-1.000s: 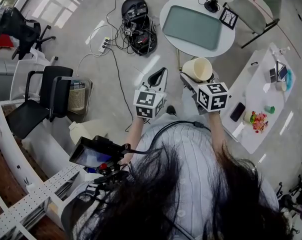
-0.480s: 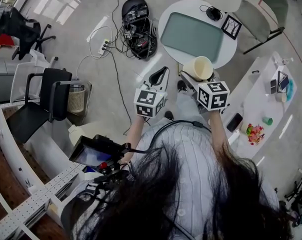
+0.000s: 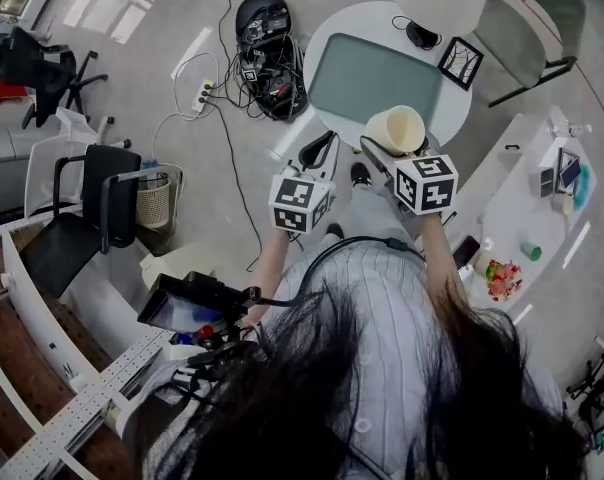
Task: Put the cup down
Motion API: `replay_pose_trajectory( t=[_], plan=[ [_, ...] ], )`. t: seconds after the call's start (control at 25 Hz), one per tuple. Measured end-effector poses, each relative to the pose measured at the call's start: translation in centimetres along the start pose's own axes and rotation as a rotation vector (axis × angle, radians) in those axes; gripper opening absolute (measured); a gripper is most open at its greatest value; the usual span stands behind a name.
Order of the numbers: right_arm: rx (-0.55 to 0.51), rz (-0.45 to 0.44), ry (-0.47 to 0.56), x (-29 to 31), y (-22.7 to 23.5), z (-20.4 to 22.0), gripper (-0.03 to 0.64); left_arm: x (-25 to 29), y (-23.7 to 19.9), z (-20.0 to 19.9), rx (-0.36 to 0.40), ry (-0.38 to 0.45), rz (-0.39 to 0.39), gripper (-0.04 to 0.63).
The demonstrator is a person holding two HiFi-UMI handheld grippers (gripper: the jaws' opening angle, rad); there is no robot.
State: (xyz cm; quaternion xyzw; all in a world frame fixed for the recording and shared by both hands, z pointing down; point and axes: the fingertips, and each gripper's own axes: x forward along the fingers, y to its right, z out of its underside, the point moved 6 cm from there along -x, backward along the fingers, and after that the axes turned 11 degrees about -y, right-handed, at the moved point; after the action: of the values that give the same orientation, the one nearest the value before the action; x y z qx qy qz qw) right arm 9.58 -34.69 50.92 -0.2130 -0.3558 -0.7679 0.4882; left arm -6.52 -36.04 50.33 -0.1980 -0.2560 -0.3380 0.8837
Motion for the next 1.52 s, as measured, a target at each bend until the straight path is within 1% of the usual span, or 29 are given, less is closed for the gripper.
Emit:
replay_pose_trajectory(
  t=[0.36, 0.6, 0.8, 0.96, 1.24, 1.52],
  plan=[
    [-0.09, -0.013, -0.051, 2.8, 4.0, -2.2, 0.417, 4.8, -0.4, -1.8, -0.016, -0.053, 0.011, 0.018],
    [-0.114, -0.007, -0.079, 5.5, 6.6, -3.8, 0.417, 6.6, -1.4, -2.4, -0.023, -0.079, 0.004, 0.018],
    [-0.192, 0.006, -0.117, 8.2, 8.6, -4.8, 0.417, 8.0, -2.7, -3.0, -0.034, -0.093, -0.013, 0.018],
    [-0.27, 0.024, -0.142, 10.2, 9.5, -5.6, 0.417, 8.7, -3.5, -3.6, -0.034, -0.094, -0.025, 0.018],
    [-0.37, 0.038, -0.181, 14.2, 10.9, -7.0, 0.417, 10.1, -4.7, -4.3, -0.038, -0.106, -0.029, 0.018],
    [-0.412, 0.033, -0.202, 17.3, 11.6, -7.8, 0.417, 11.1, -5.3, -4.8, -0.034, -0.114, -0.034, 0.018]
  ],
)
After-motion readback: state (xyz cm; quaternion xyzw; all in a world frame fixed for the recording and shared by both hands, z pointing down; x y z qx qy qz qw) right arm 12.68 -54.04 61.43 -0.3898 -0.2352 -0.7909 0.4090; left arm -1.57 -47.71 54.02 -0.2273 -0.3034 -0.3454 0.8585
